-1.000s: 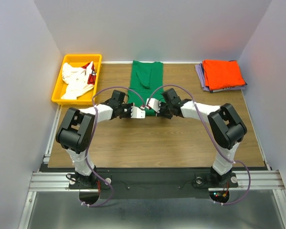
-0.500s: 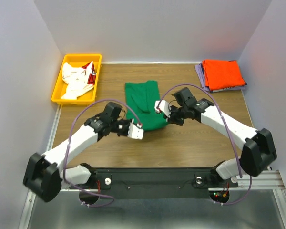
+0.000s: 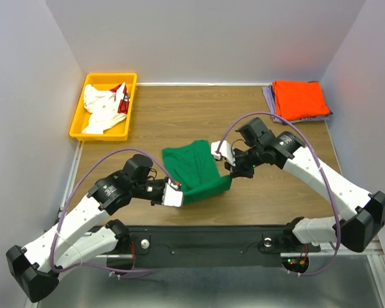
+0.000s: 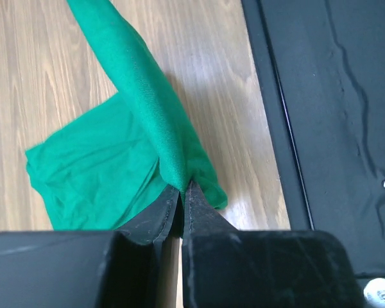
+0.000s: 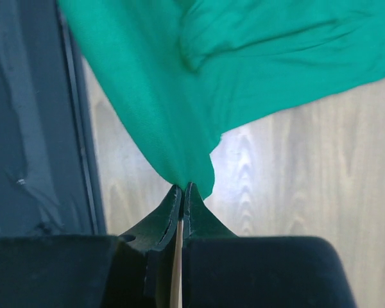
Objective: Fold and stack the t-shirts
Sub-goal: Fold the tshirt
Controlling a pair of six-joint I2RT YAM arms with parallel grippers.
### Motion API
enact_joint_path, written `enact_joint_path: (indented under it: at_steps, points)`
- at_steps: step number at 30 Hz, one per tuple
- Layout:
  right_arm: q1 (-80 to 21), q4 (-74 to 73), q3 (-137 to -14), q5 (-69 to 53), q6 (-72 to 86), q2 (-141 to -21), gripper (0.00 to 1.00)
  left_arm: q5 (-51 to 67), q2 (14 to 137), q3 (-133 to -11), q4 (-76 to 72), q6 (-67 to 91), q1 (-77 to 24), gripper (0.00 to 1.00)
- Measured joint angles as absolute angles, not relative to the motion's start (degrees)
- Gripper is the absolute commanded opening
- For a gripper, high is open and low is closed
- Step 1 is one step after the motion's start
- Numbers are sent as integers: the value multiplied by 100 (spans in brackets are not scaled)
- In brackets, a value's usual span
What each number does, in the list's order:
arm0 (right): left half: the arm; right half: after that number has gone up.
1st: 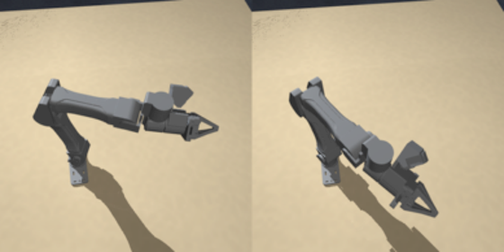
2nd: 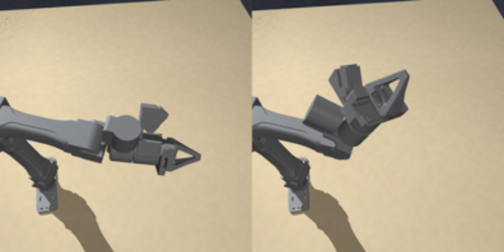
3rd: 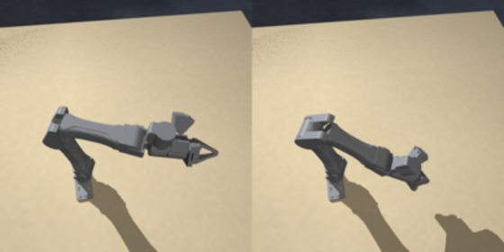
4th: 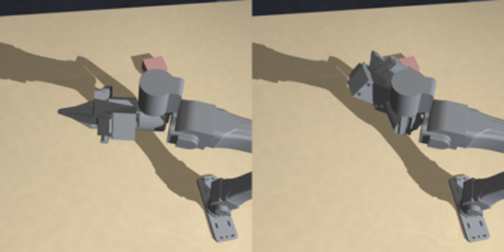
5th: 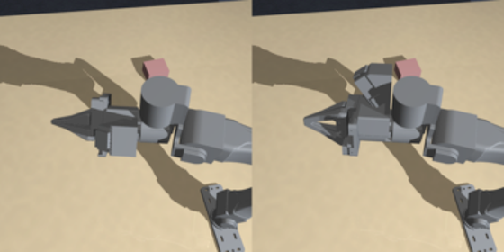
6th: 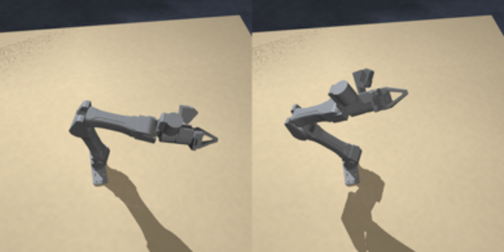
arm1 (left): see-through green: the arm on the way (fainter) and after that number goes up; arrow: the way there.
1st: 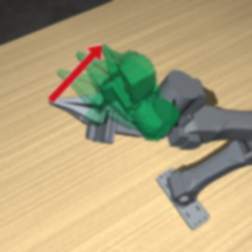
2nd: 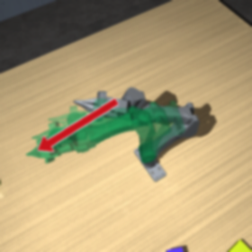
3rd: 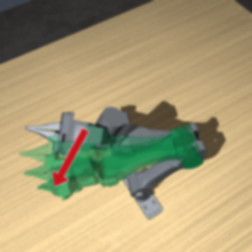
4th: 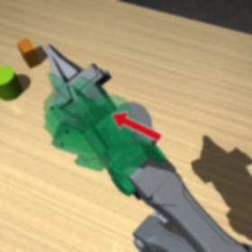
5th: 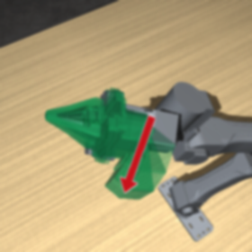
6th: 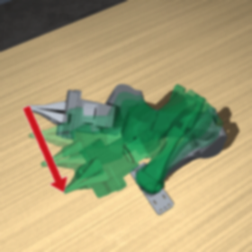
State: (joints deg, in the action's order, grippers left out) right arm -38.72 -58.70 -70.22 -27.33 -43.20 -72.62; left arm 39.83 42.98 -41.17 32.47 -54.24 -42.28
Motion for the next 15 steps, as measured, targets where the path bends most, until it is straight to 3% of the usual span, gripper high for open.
enact_joint_path:
  at_steps: [4, 7, 11, 15]
  points:
    - [-3870, -5732, -7365, -2515, -4370, -7795, 1, 3879, 4593, -4154, 3194, -5122, -3955, 0]
    - [-3804, -5430, -7599, -2403, -4469, -8525, 1, 4058, 5238, -4390, 3183, -5109, -3065, 0]
    - [-3564, -5022, -7822, -2368, -4613, -9524, 1, 4311, 6685, -4952, 3061, -5247, -2029, 0]
    - [-3221, -4733, -8377, -2429, -4661, -10696, 1, 4484, 8359, -5437, 2794, -5162, -1619, 0]
